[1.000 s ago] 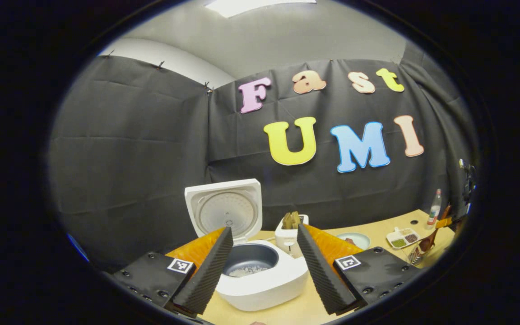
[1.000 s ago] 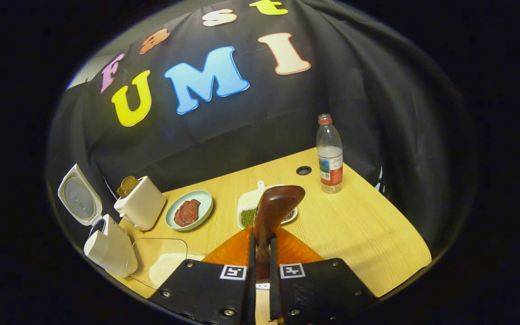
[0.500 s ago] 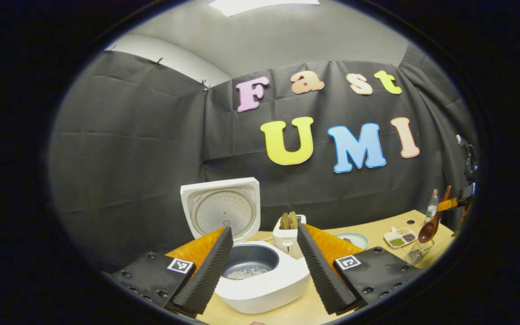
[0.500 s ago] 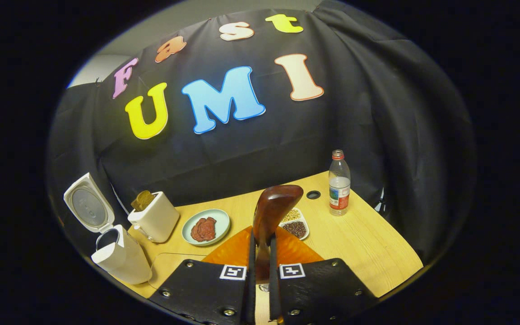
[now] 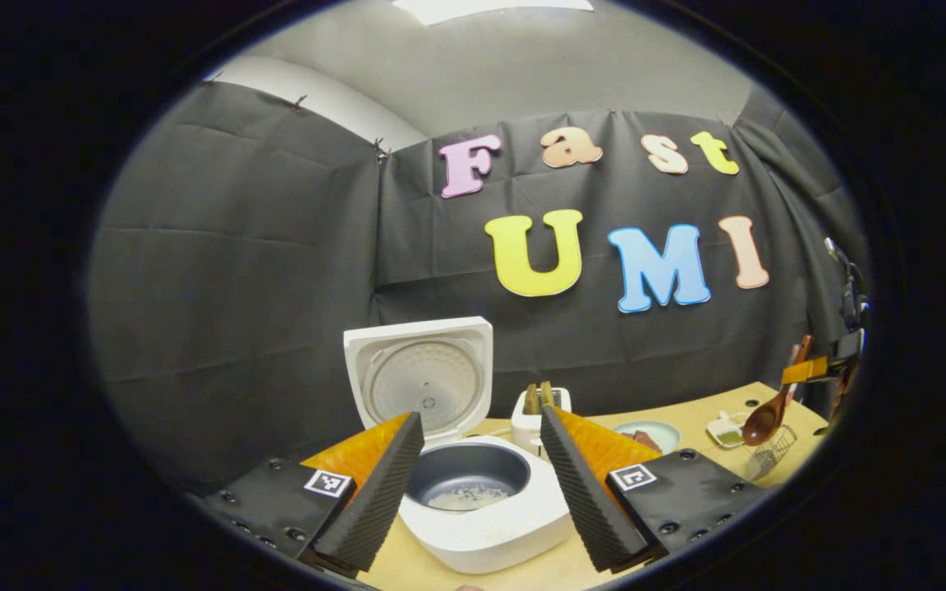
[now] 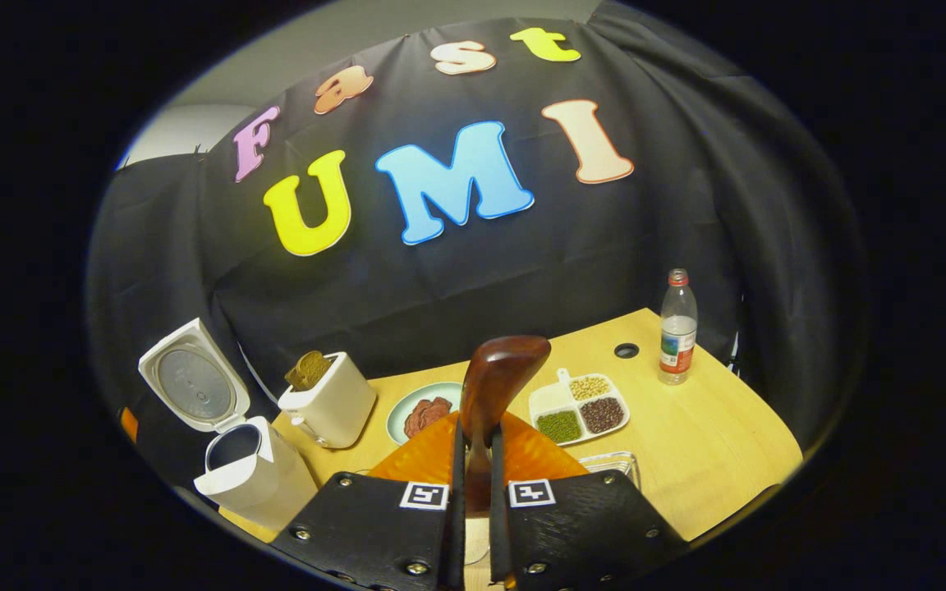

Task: Close the left gripper, press the button to open the rice cooker; take a wooden spoon from the chopstick holder with the right hand, scoop a spoonful of rice and pour it into the rice cooker, then put the wooden spoon back into the chopstick holder.

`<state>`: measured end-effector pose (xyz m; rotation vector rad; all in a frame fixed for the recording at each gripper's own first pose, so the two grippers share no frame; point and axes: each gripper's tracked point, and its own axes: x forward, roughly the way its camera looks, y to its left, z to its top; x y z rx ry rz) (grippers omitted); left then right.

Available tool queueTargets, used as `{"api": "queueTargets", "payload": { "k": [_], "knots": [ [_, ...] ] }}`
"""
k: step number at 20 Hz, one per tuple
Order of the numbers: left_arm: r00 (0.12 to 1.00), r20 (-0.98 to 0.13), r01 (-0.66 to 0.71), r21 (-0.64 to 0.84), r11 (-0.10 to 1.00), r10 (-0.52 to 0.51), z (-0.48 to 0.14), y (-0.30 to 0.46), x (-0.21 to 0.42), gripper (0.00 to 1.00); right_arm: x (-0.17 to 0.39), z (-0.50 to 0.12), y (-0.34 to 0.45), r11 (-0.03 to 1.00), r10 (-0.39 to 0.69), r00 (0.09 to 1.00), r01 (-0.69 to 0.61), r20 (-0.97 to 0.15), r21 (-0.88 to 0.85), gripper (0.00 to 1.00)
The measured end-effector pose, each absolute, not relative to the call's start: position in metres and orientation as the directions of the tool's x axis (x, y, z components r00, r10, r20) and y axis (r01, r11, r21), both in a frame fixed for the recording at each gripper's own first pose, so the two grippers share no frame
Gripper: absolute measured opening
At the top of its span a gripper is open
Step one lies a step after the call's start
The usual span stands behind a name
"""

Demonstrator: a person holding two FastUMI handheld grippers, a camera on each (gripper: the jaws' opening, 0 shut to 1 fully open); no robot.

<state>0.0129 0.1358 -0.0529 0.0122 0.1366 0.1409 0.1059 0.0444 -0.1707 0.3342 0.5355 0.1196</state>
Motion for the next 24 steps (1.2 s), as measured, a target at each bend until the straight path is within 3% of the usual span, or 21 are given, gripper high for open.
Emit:
{"api": "queueTargets", "payload": {
  "k": [12,18,24],
  "knots": [
    [0.974,-0.165,-0.147,0.047,0.988,0.153,-0.074,0.189,0.016,1.0,0.1,-0.23,0.119,0.962,0.181,0.829,-0.037,-0.529,0.272,0.12],
    [0.968,-0.19,-0.153,0.067,0.986,0.163,-0.083,0.21,0.011,0.98,0.101,-0.261,0.13,0.989,0.099,0.842,-0.022,-0.531,0.149,0.12],
    [0.965,-0.203,-0.155,0.072,0.985,0.167,-0.088,0.22,0.008,0.99,0.093,-0.268,0.163,0.974,0.166,0.824,-0.052,-0.542,0.22,0.13]
  ]
}}
